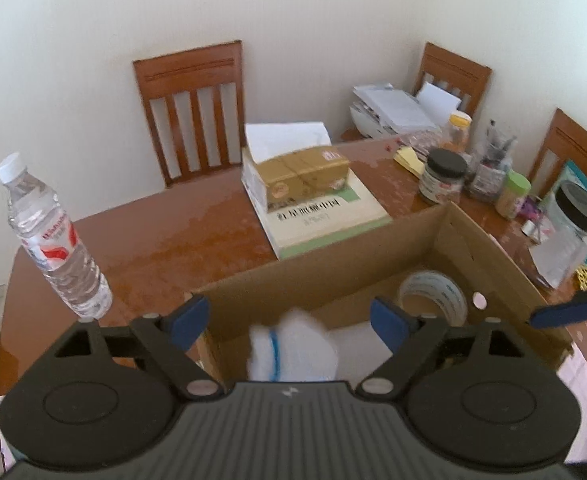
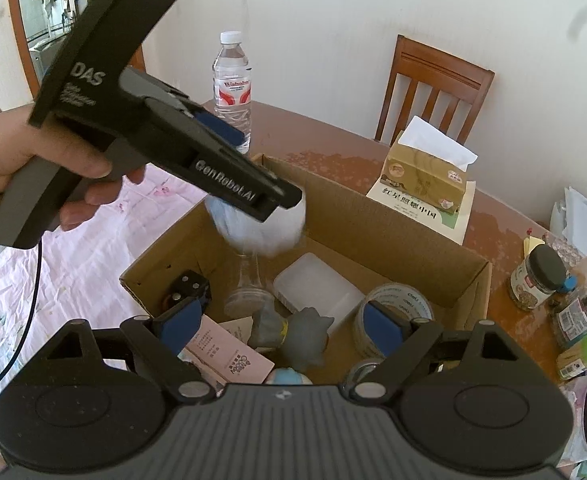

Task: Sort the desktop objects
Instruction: 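Carry the sock and grey toy over the cardboard box and release them, then move the right tool to the blue knitted sock and grasp it, then grasp the cream knitted ring with the left tool while the right lifts the blue sock, then carry the blue sock and cream ring over the box and open both tools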

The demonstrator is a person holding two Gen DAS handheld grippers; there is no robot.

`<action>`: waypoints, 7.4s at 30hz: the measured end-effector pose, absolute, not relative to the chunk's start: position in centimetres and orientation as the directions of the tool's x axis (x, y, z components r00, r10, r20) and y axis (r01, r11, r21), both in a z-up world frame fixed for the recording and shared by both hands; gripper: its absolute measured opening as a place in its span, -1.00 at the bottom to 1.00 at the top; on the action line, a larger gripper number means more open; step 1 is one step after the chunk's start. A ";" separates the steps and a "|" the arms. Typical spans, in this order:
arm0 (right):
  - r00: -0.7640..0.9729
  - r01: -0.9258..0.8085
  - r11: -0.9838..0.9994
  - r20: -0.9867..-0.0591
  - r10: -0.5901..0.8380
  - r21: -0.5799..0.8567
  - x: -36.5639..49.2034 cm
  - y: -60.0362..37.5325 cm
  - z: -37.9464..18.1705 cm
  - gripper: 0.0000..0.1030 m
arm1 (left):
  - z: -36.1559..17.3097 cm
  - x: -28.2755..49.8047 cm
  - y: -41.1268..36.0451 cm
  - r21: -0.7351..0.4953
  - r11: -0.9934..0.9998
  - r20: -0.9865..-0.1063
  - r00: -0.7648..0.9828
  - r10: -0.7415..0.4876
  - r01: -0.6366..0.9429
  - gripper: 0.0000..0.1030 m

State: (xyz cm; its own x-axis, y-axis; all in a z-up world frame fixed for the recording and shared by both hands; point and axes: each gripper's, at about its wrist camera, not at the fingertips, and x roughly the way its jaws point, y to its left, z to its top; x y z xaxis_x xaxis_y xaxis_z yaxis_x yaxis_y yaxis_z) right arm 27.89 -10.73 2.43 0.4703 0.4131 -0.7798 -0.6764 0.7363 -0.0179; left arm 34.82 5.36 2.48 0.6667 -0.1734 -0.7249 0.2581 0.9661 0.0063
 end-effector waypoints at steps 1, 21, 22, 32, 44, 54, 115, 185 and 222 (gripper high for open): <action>0.471 -0.676 0.737 -0.780 0.413 -0.018 27.8 -10.8 2.4 0.77 | 2.5 34.9 5.5 0.002 0.966 -0.725 0.665 -0.177 0.259 0.71; 0.455 -0.651 0.759 -0.798 0.395 0.003 25.6 -12.2 1.4 0.77 | 2.8 30.2 5.9 0.011 0.957 -0.752 0.633 -0.184 0.290 0.76; 0.456 -0.651 0.759 -0.799 0.392 0.001 25.3 -12.4 1.3 0.77 | 2.9 29.8 5.9 0.008 0.955 -0.753 0.630 -0.188 0.295 0.76; 0.455 -0.625 0.781 -0.806 0.378 0.013 23.1 -14.1 0.5 0.78 | 2.9 25.2 4.7 0.025 0.939 -0.760 0.616 -0.206 0.344 0.76; 0.451 -0.620 0.784 -0.802 0.390 0.032 19.7 -14.8 -0.5 0.78 | 2.3 20.3 2.8 0.028 0.921 -0.758 0.609 -0.233 0.388 0.76; 0.395 -0.660 0.749 -0.825 0.404 0.051 16.2 -14.1 -3.9 0.78 | 0.3 18.3 2.4 -0.002 0.925 -0.783 0.575 -0.237 0.379 0.76; 0.380 -0.688 0.726 -0.857 0.348 -0.011 12.9 -14.0 -10.4 0.21 | -7.8 17.6 -0.4 -0.162 0.942 -0.825 0.482 -0.293 0.295 0.54; 0.594 -0.620 0.768 -0.734 0.329 -0.157 19.6 -16.0 1.0 0.21 | 2.8 20.9 0.1 -0.093 0.906 -0.739 0.581 -0.341 0.413 -0.18; 0.596 -0.619 0.757 -0.752 0.280 -0.208 29.9 -11.9 0.2 0.28 | 1.0 24.2 4.1 -0.076 0.942 -0.782 0.567 -0.260 0.328 0.55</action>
